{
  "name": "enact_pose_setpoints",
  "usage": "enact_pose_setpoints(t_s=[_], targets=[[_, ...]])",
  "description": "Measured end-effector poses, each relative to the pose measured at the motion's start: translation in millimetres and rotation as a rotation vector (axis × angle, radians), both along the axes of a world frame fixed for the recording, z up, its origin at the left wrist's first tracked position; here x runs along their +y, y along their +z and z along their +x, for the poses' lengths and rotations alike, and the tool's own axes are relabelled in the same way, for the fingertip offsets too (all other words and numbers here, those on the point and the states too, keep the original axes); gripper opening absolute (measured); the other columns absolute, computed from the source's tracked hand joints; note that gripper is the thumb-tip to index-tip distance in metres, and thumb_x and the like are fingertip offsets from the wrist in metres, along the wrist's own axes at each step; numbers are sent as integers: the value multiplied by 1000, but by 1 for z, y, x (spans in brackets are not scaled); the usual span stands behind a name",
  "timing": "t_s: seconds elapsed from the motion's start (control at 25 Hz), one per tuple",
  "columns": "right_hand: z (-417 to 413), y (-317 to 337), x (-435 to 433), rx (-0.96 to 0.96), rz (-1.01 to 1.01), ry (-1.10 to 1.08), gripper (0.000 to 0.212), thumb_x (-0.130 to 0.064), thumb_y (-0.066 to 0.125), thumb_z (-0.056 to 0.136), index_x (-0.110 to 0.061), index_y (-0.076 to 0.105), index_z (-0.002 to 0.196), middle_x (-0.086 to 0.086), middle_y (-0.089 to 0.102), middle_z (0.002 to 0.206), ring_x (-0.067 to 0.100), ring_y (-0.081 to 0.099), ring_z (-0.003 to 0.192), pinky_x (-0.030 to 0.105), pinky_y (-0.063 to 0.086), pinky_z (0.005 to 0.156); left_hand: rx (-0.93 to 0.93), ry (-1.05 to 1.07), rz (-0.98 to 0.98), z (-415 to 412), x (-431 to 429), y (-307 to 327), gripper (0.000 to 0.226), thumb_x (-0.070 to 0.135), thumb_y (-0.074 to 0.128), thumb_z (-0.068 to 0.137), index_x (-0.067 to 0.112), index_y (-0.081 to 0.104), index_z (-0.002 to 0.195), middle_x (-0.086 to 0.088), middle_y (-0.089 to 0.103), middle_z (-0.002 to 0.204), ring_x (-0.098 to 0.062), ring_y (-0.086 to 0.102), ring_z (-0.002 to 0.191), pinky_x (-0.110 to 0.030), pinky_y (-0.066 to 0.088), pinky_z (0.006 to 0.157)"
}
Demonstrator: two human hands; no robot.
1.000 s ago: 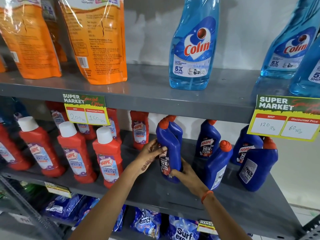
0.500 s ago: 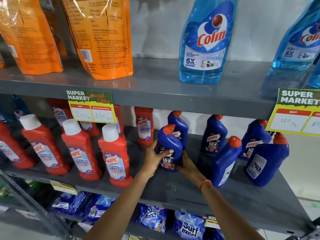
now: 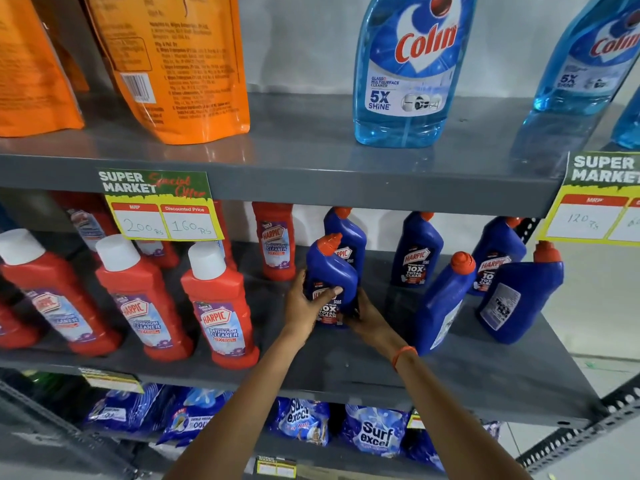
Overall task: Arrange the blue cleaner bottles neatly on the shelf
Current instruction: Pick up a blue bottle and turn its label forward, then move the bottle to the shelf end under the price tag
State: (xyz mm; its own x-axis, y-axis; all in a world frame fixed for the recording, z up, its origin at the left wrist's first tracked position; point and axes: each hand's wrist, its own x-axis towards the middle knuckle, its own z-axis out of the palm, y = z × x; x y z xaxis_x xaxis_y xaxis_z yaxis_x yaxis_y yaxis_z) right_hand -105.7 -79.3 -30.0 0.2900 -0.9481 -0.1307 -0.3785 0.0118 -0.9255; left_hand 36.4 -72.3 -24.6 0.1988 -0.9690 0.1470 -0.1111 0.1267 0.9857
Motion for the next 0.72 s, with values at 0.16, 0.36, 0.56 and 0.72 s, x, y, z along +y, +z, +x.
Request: enact_pose_setpoints(t_s=[0.16,0.36,0.56,0.72], targets=[[2,11,12,52,-297,-193,61,-10,60,76,-17,39,133,11,54,128,22,53,118,38,46,102,-171,81,-35,-14,15,4,104,66,67,62,25,18,143,-9,35,150,-23,33,138,-51,31,113],[-29,50,64,-67,-911,-644,37,3,46,84,-4,50,120,9,49,117,4,40,112,11,32,100,-547,257,-370,-64,41,36,80,53,40,88,9,5,146,-13,11,157,-20,9,146,-40,16,120],[-101,3,64,-40,-716,-793,56,-14,53,83,1,37,134,24,38,135,23,30,128,8,16,107,-492,-129,-240,-130,40,37,73,53,58,78,9,42,134,-13,58,132,-24,56,120,-17,40,95],[-146,-39,47,56,-358,-477,67,-7,63,78,3,32,136,26,41,137,38,39,128,24,26,103,-556,-121,-39,-170,24,32,71,43,76,67,9,53,125,-18,67,117,-33,62,106,-36,46,86]])
